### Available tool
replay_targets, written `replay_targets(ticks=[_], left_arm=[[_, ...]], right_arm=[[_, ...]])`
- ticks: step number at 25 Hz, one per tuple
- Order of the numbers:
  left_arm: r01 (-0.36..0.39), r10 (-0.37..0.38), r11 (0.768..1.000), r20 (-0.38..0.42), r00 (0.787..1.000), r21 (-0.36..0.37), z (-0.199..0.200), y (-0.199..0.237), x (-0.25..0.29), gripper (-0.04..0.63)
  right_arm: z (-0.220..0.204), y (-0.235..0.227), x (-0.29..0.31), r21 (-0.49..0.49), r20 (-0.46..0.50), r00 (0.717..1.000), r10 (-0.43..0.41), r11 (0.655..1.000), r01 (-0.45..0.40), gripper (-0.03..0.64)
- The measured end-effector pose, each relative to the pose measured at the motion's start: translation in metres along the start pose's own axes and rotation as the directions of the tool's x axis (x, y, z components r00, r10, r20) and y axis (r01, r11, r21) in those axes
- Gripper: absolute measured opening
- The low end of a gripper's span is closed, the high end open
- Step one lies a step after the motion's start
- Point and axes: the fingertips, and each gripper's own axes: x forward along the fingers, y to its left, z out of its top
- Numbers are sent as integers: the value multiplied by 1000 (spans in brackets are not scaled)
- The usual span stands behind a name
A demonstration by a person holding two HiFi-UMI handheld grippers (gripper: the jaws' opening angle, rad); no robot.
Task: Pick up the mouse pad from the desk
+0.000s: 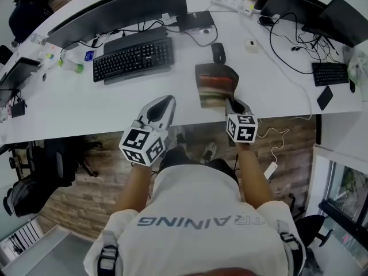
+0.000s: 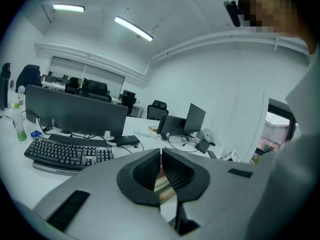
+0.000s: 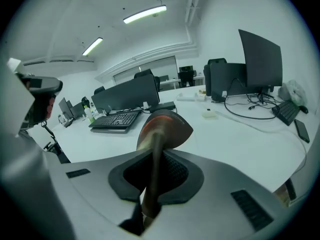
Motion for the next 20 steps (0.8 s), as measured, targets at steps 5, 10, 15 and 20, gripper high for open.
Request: replay_targets(ticks=[5, 10, 15, 20], left_arm=[[-15, 15, 1000, 50, 999, 8, 7, -20, -10, 37], [-29, 26, 999, 110, 994, 27, 19, -42, -19, 37], [-40, 31, 998, 171, 985, 47, 29, -65, -34, 37], [-40, 25, 997, 222, 975, 64, 38, -86, -44, 37]], right_arm=[[38, -2, -42, -49, 126, 991, 49, 998, -43, 48], [77, -12, -86, -81, 235, 970, 69, 995, -51, 48], [116, -18, -141, -88, 354, 931, 82, 995, -54, 48], [150, -22, -200, -110, 456, 886, 85, 993, -39, 48]])
